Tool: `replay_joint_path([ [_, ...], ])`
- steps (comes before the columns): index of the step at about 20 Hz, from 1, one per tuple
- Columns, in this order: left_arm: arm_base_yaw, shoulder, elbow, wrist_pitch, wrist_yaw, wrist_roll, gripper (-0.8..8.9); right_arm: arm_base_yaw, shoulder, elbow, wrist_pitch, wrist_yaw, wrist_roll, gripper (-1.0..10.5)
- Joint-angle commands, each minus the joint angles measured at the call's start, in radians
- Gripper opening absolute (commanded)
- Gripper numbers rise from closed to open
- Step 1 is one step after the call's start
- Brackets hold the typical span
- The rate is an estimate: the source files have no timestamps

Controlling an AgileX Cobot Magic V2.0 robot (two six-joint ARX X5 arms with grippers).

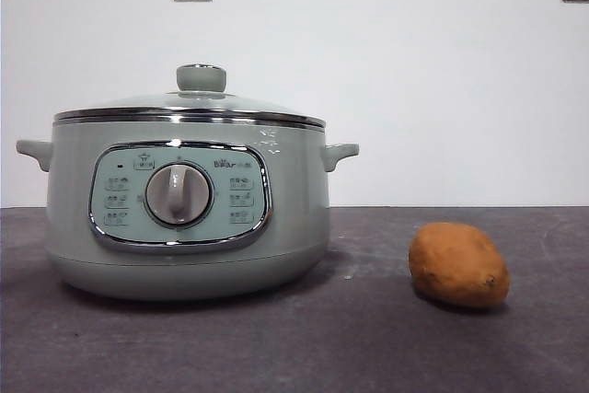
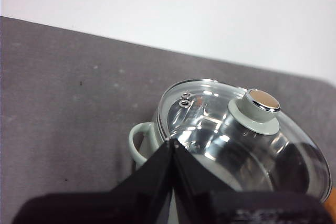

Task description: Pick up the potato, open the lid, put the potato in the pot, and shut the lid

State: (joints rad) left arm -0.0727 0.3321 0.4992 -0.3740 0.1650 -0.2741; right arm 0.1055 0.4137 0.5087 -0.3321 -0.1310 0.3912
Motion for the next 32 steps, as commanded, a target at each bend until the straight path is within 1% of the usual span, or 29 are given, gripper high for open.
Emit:
replay_joint_path([
  [1,0.002,0.097,0.111,-0.059,0.001,0.07,-0.04,0.0,0.107,0.121,-0.078,-0.002,-0.138,0.0],
  [2,0.002,0.137,0.155,-0.081,0.001,0.07,-0.04,0.0,0.152,0.168,-0.115,-0.002,-0.171,0.0],
  [4,0.002,0.195,0.216,-0.107,0.001,0.073,-0.04,0.0,0.215,0.234,-0.172,-0.002,-0.214,0.0],
  [6,0.002,0.252,0.274,-0.13,0.008,0.096,-0.03,0.0,0.281,0.298,-0.235,-0.002,-0.251,0.0],
  [8,0.002,0.303,0.322,-0.151,0.029,0.121,0.0,0.0,0.343,0.353,-0.293,-0.002,-0.274,0.0],
  [11,0.001,0.371,0.365,-0.151,0.07,0.121,0.13,0.0,0.419,0.405,-0.338,-0.003,-0.281,0.2],
  [12,0.001,0.393,0.375,-0.151,0.089,0.121,0.46,0.0,0.438,0.415,-0.348,-0.008,-0.281,0.9],
  [13,0.001,0.412,0.383,-0.151,0.108,0.121,1.0,0.0,0.454,0.421,-0.351,-0.025,-0.281,1.8],
  [14,0.001,0.438,0.391,-0.151,0.13,0.12,1.98,0.001,0.472,0.425,-0.351,-0.043,-0.28,3.5],
  [15,0.001,0.456,0.394,-0.15,0.141,0.116,2.97,0.001,0.486,0.425,-0.351,-0.068,-0.28,4.9],
  [16,0.001,0.473,0.393,-0.15,0.156,0.116,3.55,0.001,0.499,0.425,-0.351,-0.081,-0.279,5.6],
  [18,0.0,0.499,0.394,-0.149,0.166,0.112,3.53,0.007,0.523,0.425,-0.351,-0.084,-0.276,5.7],
  [19,0.0,0.509,0.394,-0.141,0.185,0.113,3.53,0.021,0.537,0.426,-0.351,-0.105,-0.275,5.6],
  [20,0.0,0.517,0.394,-0.132,0.193,0.113,3.52,0.045,0.553,0.427,-0.351,-0.127,-0.262,5.6],
  [23,-0.001,0.521,0.394,-0.105,0.219,0.11,3.52,0.161,0.633,0.431,-0.345,-0.113,-0.233,5.6],
  [24,-0.001,0.521,0.394,-0.104,0.23,0.11,3.51,0.205,0.672,0.432,-0.341,-0.09,-0.216,5.6],
  [25,-0.001,0.521,0.394,-0.105,0.233,0.11,3.51,0.253,0.721,0.433,-0.335,-0.044,-0.201,5.6],
  [27,-0.001,0.521,0.394,-0.107,0.233,0.11,3.51,0.314,0.808,0.433,-0.321,0.046,-0.195,5.6],
  [28,-0.001,0.521,0.394,-0.107,0.233,0.11,3.51,0.332,0.857,0.433,-0.311,0.074,-0.185,5.6],
  [29,-0.001,0.521,0.394,-0.107,0.234,0.11,3.51,0.344,0.911,0.433,-0.296,0.086,-0.174,5.6],
  [32,-0.001,0.521,0.394,-0.11,0.234,0.11,3.51,0.354,1.041,0.433,-0.241,0.084,-0.158,5.6],
])
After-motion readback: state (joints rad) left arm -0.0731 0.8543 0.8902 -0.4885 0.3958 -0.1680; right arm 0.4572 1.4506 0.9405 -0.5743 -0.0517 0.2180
